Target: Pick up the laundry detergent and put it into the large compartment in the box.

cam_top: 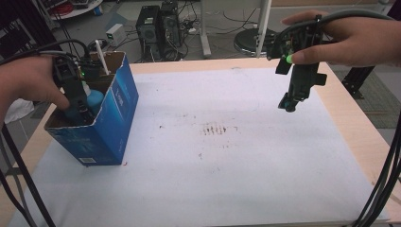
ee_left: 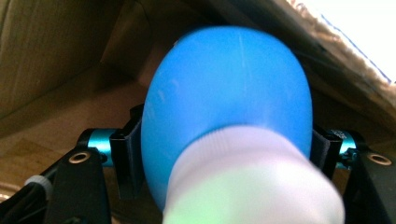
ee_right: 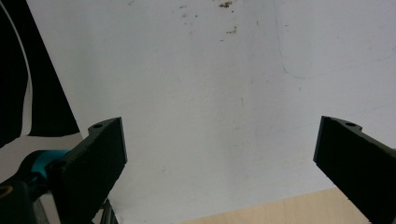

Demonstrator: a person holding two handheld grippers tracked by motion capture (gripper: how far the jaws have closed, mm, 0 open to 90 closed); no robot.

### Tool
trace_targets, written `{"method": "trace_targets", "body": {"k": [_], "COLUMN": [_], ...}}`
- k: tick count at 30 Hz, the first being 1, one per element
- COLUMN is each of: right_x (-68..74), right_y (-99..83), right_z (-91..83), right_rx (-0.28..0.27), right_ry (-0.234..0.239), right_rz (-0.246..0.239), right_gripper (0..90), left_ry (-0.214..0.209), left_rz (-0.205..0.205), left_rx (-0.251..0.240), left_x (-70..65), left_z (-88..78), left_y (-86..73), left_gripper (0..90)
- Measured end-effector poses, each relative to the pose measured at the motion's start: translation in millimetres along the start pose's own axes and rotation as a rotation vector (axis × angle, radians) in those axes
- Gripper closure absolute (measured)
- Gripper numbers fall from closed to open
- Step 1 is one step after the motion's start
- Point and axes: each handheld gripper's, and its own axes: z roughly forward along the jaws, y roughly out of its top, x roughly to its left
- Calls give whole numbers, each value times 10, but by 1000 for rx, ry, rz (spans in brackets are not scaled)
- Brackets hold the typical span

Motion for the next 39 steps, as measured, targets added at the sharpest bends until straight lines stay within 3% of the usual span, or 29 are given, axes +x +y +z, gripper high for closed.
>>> {"method": "trace_targets", "body": {"k": [8, 22, 39], "right_x": [15, 19, 35], "right_y": [0, 18, 58], "right_z": [-4, -1, -3], "right_rx": [3, 10, 20], "right_ry": [0, 10, 16], "right_rz": [-2, -3, -8], "right_gripper": [15, 15, 15], "left_ry": [40, 65, 86], "left_rz": [-9, -10, -44], "left_rx": [-9, -13, -39], "left_x": [-18, -91, -214], "left_z": [-109, -344, -778], "left_y": [-6, -21, -108], "left_gripper": [255, 165, 113]}}
